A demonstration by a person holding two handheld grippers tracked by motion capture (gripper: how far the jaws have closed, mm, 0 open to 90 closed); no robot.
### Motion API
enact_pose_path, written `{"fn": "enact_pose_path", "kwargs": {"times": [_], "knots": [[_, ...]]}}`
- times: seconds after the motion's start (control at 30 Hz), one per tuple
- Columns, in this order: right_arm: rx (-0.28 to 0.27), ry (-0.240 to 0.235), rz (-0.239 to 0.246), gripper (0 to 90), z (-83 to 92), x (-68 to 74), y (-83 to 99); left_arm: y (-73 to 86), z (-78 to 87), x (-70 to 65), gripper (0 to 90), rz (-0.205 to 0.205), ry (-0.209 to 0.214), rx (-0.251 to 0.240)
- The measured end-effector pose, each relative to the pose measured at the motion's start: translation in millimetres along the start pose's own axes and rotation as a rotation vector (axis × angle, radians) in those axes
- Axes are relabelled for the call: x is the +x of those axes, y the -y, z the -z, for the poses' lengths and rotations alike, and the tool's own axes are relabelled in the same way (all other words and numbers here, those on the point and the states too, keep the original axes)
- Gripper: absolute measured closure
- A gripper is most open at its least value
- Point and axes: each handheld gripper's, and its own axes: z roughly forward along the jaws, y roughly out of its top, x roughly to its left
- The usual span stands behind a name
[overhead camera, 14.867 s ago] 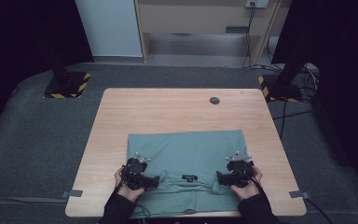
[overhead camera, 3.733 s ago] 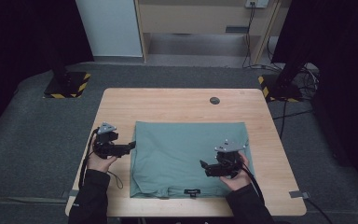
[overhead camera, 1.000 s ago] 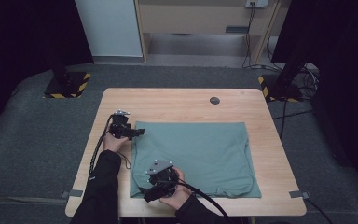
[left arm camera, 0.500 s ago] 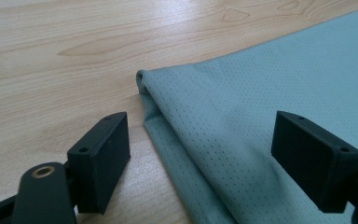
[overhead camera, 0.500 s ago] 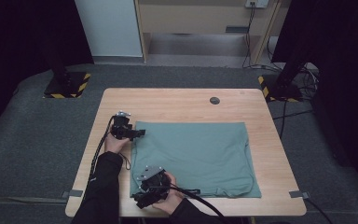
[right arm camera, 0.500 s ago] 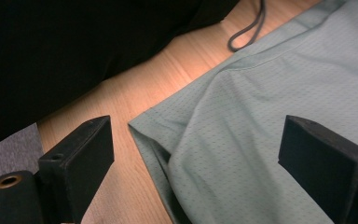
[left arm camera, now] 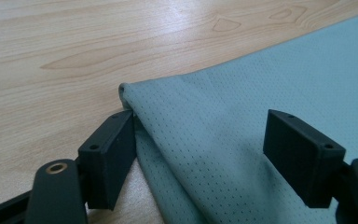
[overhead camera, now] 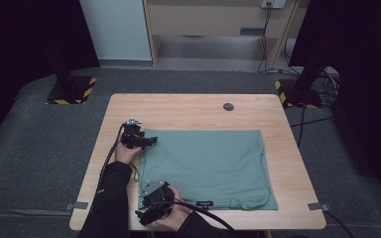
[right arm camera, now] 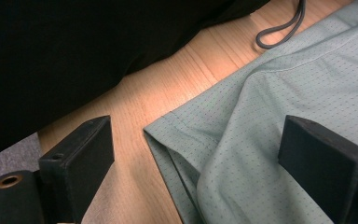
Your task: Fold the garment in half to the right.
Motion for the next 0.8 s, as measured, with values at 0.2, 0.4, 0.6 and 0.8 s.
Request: {"fn": "enact_pose_path", "kwargs": {"times": [0.2,0.4,0.6,0.8], "knots": [[0.032,0.028,0.020,10.4,-7.7,0.7,3.5,3.9,0.8,-4.1,33.7,-0.022,-0.027,-0.019],[0.015,0.034,0.017,13.7,-9.8,-0.5,6.7,4.8,1.8,-6.1,44.7,-0.021,-0.038,-0.020],[-0.019,0.059,-0.007,33.8,-6.0,-7.4,8.9,4.2,1.3,-11.5,53.4,-0.041,-0.073,-0.008],[-0.073,0.114,-0.046,60.0,-3.9,-13.9,13.7,4.2,0.2,-19.9,63.5,-0.063,-0.116,0.002]]}}
